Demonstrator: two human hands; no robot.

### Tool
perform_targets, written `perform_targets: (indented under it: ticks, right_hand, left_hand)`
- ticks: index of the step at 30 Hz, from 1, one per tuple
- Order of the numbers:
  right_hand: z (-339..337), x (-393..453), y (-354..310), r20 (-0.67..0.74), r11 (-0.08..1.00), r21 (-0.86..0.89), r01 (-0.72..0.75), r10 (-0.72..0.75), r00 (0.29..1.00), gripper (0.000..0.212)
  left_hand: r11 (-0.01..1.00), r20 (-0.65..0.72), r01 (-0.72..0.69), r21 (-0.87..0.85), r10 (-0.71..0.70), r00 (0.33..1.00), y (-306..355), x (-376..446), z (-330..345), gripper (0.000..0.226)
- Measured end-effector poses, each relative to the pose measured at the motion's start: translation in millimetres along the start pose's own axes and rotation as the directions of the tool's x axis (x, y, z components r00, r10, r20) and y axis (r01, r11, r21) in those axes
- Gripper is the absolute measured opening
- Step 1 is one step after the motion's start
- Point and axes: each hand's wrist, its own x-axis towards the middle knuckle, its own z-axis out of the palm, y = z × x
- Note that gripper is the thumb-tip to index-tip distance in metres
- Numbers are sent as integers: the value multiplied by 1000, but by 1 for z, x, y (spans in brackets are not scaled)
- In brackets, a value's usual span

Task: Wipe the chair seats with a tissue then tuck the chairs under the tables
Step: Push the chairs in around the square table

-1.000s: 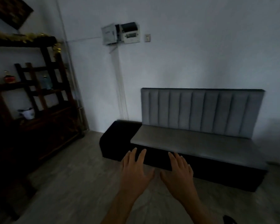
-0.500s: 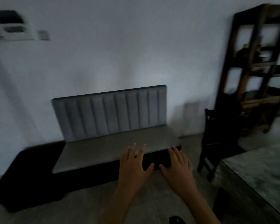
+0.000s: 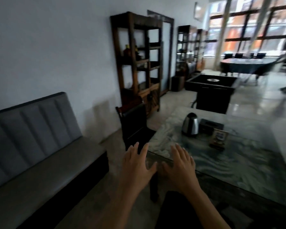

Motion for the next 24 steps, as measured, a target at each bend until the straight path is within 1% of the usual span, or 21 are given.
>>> perform_targets:
  ticks: [5,11,17,24]
  right_hand:
    - [-28,-28,48,-83,985,-39,-169,166,983,75]
    - [-58,-72,93,-147,938,-50,-344,334,931,75]
    - [-69,-114,113,-178,902,-70,-426,409,895,73]
    - [-71,-138,114,-195,888,-92,-450,427,883,74]
  left_hand:
    - [982,37,-174,-66,177,984,52,7,28,80]
    - [942,73,-315,-119,325,943,103,-5,49,78]
    - [912,148,-358,-202,389,909,131,-33,63,79]
    - [905,160,-372,-204,406,900,134,-51,63,76]
